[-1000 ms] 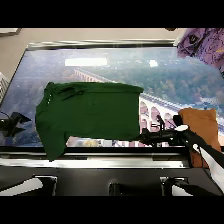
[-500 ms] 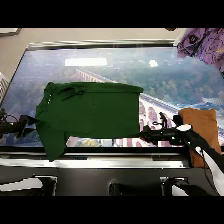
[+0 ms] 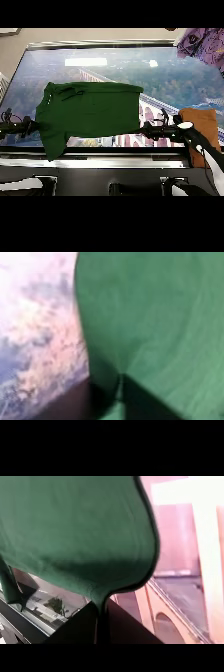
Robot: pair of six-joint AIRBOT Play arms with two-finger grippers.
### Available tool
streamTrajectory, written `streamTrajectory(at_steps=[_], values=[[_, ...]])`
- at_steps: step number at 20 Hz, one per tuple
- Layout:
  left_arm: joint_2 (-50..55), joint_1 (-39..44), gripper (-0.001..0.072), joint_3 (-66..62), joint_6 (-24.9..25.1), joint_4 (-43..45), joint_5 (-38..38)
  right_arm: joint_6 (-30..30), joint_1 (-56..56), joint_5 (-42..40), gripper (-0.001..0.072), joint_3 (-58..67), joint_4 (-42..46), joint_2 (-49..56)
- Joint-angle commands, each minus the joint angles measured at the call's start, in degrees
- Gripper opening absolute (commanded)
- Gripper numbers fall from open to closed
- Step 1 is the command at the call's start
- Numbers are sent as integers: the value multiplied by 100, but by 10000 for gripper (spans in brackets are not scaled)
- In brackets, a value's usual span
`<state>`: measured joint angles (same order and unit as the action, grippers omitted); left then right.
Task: Fold the clothes and pants, and hang the long-sleeved shirts on hangers.
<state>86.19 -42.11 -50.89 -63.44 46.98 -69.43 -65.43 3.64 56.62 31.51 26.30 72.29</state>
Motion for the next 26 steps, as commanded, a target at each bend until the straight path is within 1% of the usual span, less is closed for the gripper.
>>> streamTrajectory(at_steps=[1, 3, 5, 7, 10, 12, 13, 15, 17, 18, 20, 21, 22, 24, 26], values=[[-2, 7, 19, -17, 55, -138, -282, -44, -2, 11, 28, 212, -15, -4], [-13, 59, 17, -70, 48, -396, -330, -39, -2, 90, 27, 402, -4, -4], [-33, 328, 15, -332, 37, -538, -323, -59, -2, 61, 26, 866, 240, -4], [-31, 820, 14, -931, -111, -540, -295, -448, -2, -72, 26, 1663, 894, -2], [-28, 1580, 14, -2566, -579, -376, -68, -1266, -2, -238, 26, 3318, 2234, -2], [-24, 1998, 13, -4035, -1040, 146, 0, -1700, -2, -186, 26, 4531, 3051, -2], [-26, 2170, 14, -4782, -1257, 481, -24, -1818, -2, -55, 26, 5128, 3359, -2], [-50, 2507, 14, -6323, -1650, 1283, -203, -1950, -2, 387, 26, 6365, 3856, -4], [-249, 2798, 14, -7442, -1976, 1996, -308, -2024, -2, 1005, 26, 7563, 4177, -37], [-579, 2907, 14, -7521, -2072, 2236, -205, -2103, -2, 1274, 26, 8096, 4282, -125], [-1491, 3027, 14, -7084, -2273, 2588, -15, -2243, -2, 1611, 26, 8800, 4492, -485], [-1980, 3045, 14, -6763, -2361, 2686, 31, -2406, 0, 1639, 26, 8859, 4588, -802], [-2492, 3040, 14, -6432, -2417, 2745, 44, -2448, 0, 1740, 26, 8859, 4778, -1172], [-3322, 3040, 14, -6022, -2472, 2988, 35, -2739, 0, 2070, 26, 8859, 5206, -1797], [-3853, 3040, 14, -5943, -2774, 3405, 44, -3058, 0, 2258, 26, 8859, 5462, -2243]])
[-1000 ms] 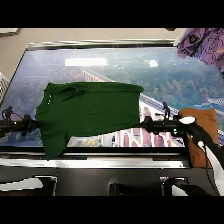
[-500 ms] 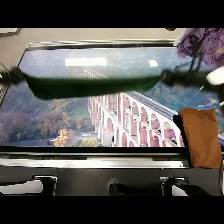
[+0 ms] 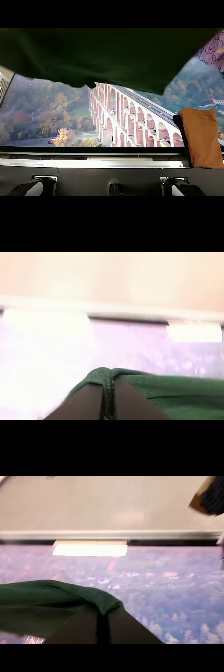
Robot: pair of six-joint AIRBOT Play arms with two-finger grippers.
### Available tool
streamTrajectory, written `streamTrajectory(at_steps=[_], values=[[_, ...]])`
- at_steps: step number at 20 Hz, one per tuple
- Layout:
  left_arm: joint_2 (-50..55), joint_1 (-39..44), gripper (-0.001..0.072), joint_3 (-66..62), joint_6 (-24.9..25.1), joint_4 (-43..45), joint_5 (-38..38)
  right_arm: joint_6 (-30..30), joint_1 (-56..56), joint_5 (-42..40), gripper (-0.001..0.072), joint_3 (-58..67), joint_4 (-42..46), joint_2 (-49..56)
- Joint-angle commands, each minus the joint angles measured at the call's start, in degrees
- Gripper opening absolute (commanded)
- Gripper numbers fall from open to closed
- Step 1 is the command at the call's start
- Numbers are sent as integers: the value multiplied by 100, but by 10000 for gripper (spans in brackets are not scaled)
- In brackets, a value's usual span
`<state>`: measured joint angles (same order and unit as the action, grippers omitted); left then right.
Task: Fold the clothes and pants, and hang the long-sleeved shirts on hangers.
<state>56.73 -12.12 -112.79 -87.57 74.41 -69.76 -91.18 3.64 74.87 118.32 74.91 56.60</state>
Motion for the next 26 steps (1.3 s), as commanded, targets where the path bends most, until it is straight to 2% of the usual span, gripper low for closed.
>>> streamTrajectory(at_steps=[1, 3, 6, 9, 11, 14, 17, 20, 24, 26], values=[[-1073, 42, 14, 247, -358, 778, 85, -671, 0, 431, 26, 177, 667, -813], [-1182, 42, 14, 247, -356, 857, 33, -988, 15, 442, 26, 175, 763, -879], [-815, 42, 14, 267, -354, 686, -293, -1102, 15, 774, 26, 164, 868, -439], [33, 48, 14, 374, -223, 140, -728, -1305, 15, 1674, 26, 142, 879, 656], [848, 238, 14, 542, -96, 81, -826, -1285, 13, 1729, 27, -201, 828, 1451], [2391, 638, 14, 601, 149, 179, -608, -1005, 9, 1202, 27, -664, 654, 2675], [3980, 874, 14, 516, 72, 273, 374, -999, 9, 337, 27, -680, 516, 3897], [5233, 935, 14, -92, 9, 267, 1224, -1003, 9, -702, 26, -680, 367, 4704], [5862, 933, 14, -564, 11, 267, 2328, -1023, 2, -1637, 26, -680, 354, 5036], [5897, 931, 15, -562, 44, 269, 2461, -1021, -2, -1718, 26, -651, 269, 5036]])
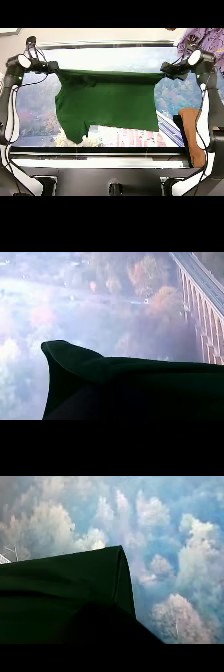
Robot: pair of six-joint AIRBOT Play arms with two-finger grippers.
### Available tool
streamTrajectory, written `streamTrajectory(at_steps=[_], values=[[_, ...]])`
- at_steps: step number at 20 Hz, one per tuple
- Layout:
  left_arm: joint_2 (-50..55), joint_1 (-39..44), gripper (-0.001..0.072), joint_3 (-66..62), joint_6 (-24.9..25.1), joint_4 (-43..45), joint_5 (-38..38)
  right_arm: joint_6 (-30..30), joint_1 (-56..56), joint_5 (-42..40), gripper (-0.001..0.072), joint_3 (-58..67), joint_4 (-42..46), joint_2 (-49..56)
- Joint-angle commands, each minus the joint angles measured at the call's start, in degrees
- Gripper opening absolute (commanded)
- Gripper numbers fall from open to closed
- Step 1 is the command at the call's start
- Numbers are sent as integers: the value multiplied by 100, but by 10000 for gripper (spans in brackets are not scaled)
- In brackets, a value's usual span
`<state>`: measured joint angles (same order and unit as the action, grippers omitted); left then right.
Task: Fold the clothes and pants, and hang the long-sleeved shirts on hangers.
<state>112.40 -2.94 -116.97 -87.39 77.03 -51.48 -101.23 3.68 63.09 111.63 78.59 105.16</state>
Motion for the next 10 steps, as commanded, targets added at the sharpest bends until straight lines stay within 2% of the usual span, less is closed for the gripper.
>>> streamTrajectory(at_steps=[1, 5, 10], values=[[330, 11, 15, -116, 68, 9, 621, -11, -22, -481, 27, 15, -153, 179], [332, -44, 17, 4, 221, 13, -15, -2, -254, 94, 27, 11, 2, 232], [343, -170, 17, 260, 345, 79, -1425, -214, -396, 1213, 27, 11, 428, 590]])
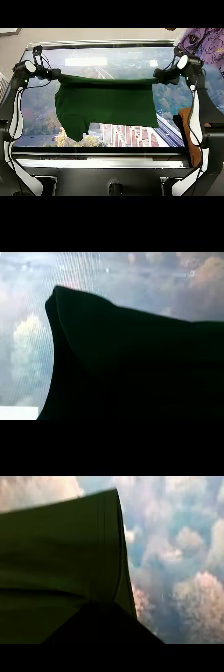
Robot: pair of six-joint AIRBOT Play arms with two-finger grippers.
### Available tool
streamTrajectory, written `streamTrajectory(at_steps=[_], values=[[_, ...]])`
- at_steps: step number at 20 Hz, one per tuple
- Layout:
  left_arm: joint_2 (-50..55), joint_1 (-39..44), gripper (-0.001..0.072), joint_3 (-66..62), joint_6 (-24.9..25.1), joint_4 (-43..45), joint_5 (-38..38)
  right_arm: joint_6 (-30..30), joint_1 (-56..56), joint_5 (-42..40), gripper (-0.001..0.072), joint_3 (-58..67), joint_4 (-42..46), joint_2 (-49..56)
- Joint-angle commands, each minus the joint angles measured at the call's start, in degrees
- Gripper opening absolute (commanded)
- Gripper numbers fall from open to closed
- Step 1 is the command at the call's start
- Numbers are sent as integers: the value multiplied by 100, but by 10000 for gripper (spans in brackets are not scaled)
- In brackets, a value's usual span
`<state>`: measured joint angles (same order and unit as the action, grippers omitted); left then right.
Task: Fold the clothes and pants, and hang the long-sleeved shirts on hangers.
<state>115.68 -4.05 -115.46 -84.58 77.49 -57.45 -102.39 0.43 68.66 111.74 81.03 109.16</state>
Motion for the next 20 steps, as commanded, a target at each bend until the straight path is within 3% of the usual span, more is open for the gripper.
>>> streamTrajectory(at_steps=[1, 8, 9, 10, 11, 12, 13, 14, 17, 20], values=[[22, -63, 17, 122, 63, 59, -1045, -98, -83, 787, 27, 0, 170, 286], [356, -13, 17, 120, 57, 94, -1864, -164, -144, 1296, 29, 0, 98, 721], [382, 0, 20, 120, 52, 92, -1860, -164, -144, 1364, 42, 0, 79, 756], [391, 17, 43, 118, -2, 96, -1858, -162, -144, 1390, 113, 0, 50, 767], [385, 15, 199, 101, -101, 94, -1845, -157, -144, 1392, 213, 2, 9, 758], [378, 15, 499, 9, -291, 94, -1891, -155, -144, 1423, 306, 2, 2, 713], [341, -9, 699, -118, -352, 94, -1965, -55, -129, 1438, 425, 2, 2, 601], [221, -50, 711, -214, -348, 96, -2020, 177, -114, 1436, 468, 2, 33, 435], [-452, -450, 710, -2, -275, -68, -2085, 1281, -96, 1620, 475, 0, 667, -264], [-1349, -1185, 709, 1344, -131, -758, -2273, 1539, 492, 1589, 474, -485, 26, -927]])
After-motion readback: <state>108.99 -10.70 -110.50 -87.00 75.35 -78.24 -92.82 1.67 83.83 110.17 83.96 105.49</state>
